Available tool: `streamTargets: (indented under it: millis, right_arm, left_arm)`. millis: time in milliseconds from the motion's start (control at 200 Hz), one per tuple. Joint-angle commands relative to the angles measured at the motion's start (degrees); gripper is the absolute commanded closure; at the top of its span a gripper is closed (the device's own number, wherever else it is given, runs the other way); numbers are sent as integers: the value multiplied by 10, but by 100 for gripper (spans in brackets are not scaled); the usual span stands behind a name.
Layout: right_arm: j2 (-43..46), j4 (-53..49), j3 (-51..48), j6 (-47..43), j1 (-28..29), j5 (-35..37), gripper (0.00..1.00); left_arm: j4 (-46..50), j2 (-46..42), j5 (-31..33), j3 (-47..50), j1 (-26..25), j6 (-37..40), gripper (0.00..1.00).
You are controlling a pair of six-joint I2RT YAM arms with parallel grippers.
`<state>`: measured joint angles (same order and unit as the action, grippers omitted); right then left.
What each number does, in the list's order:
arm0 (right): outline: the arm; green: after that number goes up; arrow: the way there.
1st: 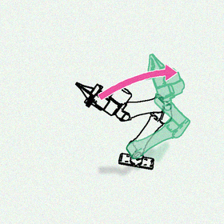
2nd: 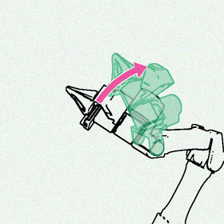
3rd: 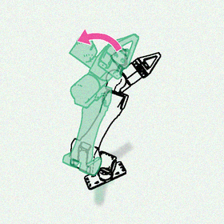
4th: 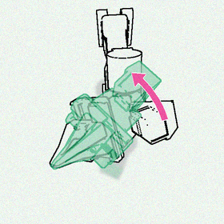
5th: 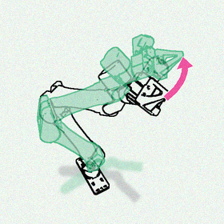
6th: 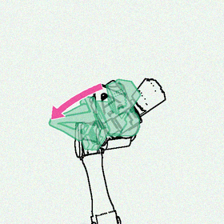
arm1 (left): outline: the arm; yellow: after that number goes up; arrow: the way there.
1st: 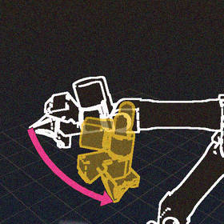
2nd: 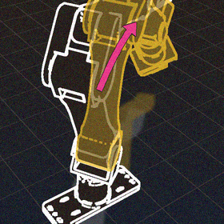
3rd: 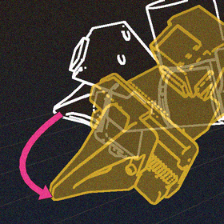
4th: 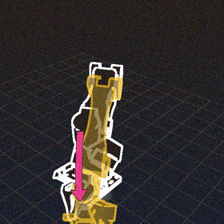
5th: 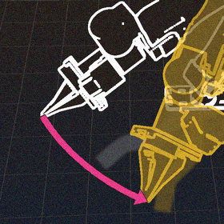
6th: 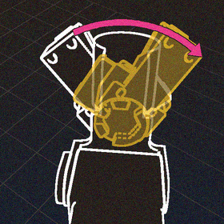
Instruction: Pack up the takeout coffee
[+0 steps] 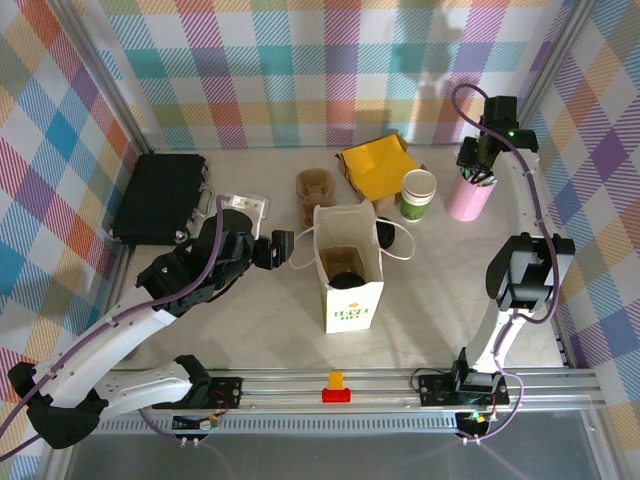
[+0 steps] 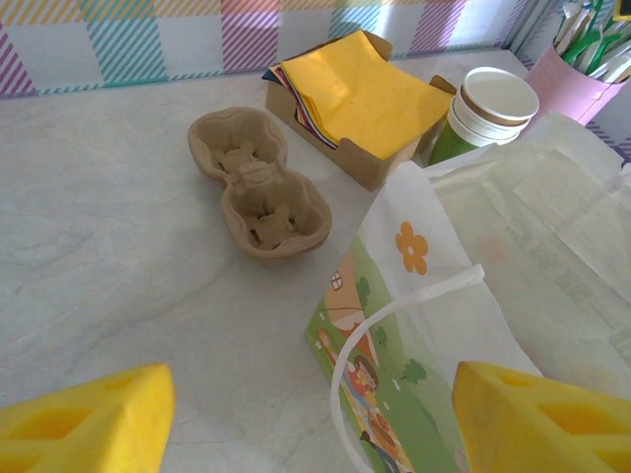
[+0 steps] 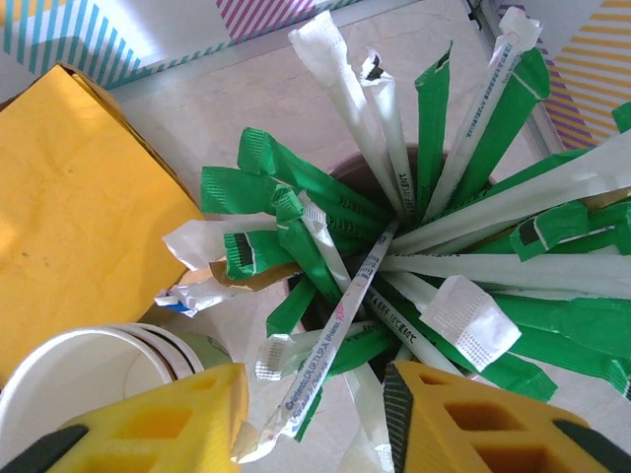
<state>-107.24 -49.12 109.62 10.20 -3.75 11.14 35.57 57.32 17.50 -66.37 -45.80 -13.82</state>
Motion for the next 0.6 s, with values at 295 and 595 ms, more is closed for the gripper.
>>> streamTargets:
  millis: [295, 595]
  right_arm:
    - [7, -14, 29, -24, -2, 24, 77]
    - [30, -55, 66, -39, -3, 37, 96]
  left_arm:
    - [17, -7, -3, -18, 5, 6, 26]
    - [26, -12, -6, -24, 5, 5, 27]
